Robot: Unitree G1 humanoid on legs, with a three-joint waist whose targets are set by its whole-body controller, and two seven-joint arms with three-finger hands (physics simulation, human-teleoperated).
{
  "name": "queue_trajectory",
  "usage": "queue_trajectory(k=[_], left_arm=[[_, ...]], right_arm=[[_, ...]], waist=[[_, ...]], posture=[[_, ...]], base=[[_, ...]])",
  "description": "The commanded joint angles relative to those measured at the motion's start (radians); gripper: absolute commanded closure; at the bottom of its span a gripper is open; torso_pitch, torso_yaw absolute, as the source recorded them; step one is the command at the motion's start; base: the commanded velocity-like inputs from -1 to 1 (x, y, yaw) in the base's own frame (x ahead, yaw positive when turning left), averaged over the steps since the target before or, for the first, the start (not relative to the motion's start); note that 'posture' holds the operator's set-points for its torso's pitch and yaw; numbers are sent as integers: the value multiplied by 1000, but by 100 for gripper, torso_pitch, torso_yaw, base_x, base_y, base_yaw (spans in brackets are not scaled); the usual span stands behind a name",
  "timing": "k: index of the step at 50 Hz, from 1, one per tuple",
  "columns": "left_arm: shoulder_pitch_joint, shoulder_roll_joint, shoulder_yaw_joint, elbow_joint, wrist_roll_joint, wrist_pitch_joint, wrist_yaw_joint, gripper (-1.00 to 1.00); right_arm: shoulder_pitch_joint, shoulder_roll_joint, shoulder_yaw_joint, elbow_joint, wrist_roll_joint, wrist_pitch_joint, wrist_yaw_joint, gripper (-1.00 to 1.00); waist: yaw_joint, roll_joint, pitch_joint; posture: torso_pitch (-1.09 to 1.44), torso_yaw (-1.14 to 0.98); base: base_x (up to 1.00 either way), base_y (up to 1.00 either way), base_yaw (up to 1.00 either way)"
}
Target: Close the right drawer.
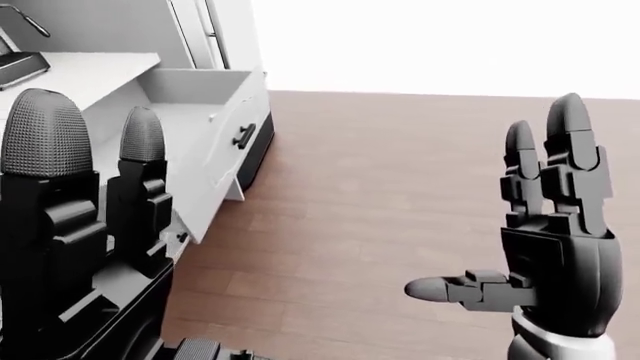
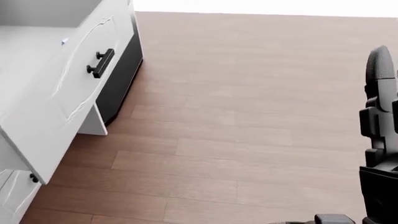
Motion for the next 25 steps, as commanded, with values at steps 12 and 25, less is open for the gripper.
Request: queue_trajectory(k=[12,25], left_arm=[[1,-16,11,-25,4,-23,-15,-100],[4,-18,8,-25,7,-27,-17,-100]], right_arm=[[-4,2,3,-20,3,-40,4,-100],[-5,1,6,-31,-1,-28,11,-100]], waist=[[7,37,-7],[1,-16,-8]], posture=[[0,0],[0,0]], base=[[0,14,0],[0,13,0]])
